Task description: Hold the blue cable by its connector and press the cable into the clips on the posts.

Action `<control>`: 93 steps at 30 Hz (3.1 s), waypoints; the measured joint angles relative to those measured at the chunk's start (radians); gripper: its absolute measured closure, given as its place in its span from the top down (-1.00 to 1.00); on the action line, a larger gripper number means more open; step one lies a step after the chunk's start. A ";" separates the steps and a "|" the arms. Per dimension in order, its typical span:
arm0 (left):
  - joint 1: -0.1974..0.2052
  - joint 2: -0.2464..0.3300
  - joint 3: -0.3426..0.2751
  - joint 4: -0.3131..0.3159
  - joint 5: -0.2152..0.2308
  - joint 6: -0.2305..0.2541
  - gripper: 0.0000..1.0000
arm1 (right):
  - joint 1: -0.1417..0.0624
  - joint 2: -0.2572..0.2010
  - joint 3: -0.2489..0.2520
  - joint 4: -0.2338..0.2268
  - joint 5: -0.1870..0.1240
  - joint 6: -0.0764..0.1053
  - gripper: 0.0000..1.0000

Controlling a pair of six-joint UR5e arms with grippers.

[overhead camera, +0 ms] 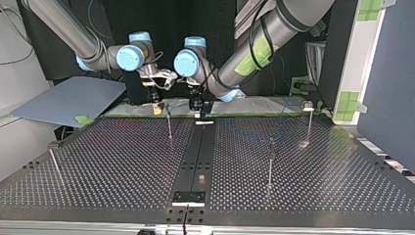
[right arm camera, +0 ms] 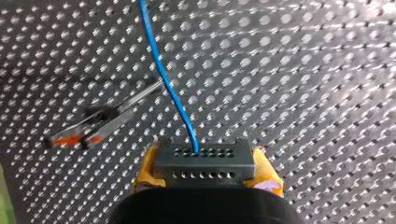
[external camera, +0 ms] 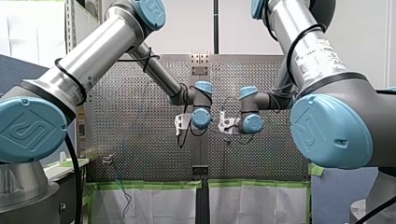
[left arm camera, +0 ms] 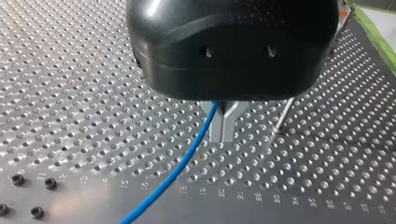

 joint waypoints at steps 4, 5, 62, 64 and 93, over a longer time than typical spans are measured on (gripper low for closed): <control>-0.009 0.000 0.000 0.006 0.000 -0.010 -1.00 | -0.014 0.001 0.028 -0.017 -0.001 -0.002 -1.00; -0.011 0.000 0.000 0.007 0.000 -0.012 -1.00 | -0.019 0.002 0.035 -0.021 -0.002 -0.001 -1.00; -0.077 -0.162 0.001 0.157 0.033 -0.034 -1.00 | -0.220 0.129 0.080 -0.219 -0.210 0.116 -1.00; -0.078 -0.173 0.001 0.153 0.035 -0.034 -1.00 | -0.221 0.129 0.080 -0.218 -0.210 0.115 -1.00; -0.105 -0.255 0.118 0.059 0.064 -0.113 -1.00 | -0.281 0.131 0.058 -0.197 -0.323 0.120 -1.00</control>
